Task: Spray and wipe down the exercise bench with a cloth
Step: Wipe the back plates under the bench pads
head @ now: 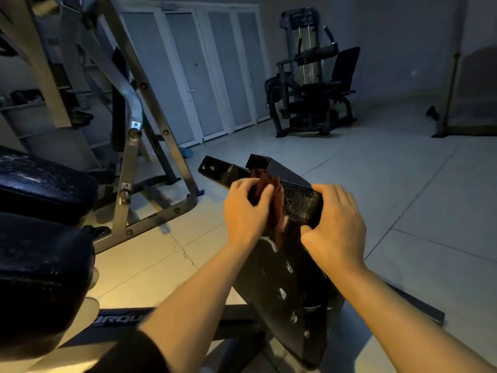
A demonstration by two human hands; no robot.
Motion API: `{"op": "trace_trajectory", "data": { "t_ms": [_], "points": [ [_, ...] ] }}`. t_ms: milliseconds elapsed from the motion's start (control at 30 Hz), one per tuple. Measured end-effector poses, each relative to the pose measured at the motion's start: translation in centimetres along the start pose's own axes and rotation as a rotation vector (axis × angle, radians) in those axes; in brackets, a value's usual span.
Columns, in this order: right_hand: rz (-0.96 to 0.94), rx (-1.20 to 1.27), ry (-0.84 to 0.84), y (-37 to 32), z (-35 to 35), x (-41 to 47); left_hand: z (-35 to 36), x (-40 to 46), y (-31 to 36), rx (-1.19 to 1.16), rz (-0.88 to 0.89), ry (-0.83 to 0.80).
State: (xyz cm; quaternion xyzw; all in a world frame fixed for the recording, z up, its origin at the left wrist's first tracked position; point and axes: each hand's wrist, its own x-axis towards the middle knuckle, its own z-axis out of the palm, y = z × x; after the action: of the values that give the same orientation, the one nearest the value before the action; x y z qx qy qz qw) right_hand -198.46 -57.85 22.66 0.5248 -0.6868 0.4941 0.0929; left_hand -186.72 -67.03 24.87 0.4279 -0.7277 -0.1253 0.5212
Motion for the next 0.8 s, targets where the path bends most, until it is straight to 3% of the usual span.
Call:
{"op": "trace_trajectory", "data": {
  "t_ms": [100, 233, 300, 400, 433, 500, 567, 700, 767, 800],
  "points": [
    [-0.014, 0.023, 0.033, 0.2, 0.2, 0.1, -0.1, -3.9, 0.7, 0.011, 0.248, -0.054],
    [-0.017, 0.012, 0.050, 0.2, 0.3, 0.1, -0.6, -3.4, -0.3, -0.001, 0.370, -0.128],
    [-0.012, -0.003, 0.037, 0.1, 0.4, 0.1, -0.5, -0.9, -1.1, 0.052, 0.275, -0.082],
    [-0.008, -0.014, 0.020, 0.2, 0.4, 0.0, 0.0, 2.7, -2.1, 0.076, -0.093, -0.015],
    [-0.004, -0.013, 0.014, 0.2, 0.3, 0.0, 0.1, 3.0, -2.1, 0.071, -0.121, -0.010],
    [-0.002, -0.006, 0.011, 0.1, 0.2, 0.0, 0.4, 1.9, -1.3, 0.049, -0.045, -0.001],
    [-0.016, 0.004, 0.031, 0.1, 0.3, 0.1, 0.4, -0.8, 0.5, 0.025, 0.146, -0.017],
    [-0.042, 0.024, 0.020, 0.5, 0.3, 0.1, -0.1, -4.0, 2.1, 0.018, 0.422, -0.157],
    [-0.062, -0.003, 0.002, 0.7, 0.0, 0.0, -0.4, -2.2, 0.6, 0.051, 0.415, -0.185],
    [-0.066, -0.012, -0.006, 0.8, -0.1, 0.0, -0.3, -0.9, -0.2, 0.070, 0.331, -0.164]
  ]
}}
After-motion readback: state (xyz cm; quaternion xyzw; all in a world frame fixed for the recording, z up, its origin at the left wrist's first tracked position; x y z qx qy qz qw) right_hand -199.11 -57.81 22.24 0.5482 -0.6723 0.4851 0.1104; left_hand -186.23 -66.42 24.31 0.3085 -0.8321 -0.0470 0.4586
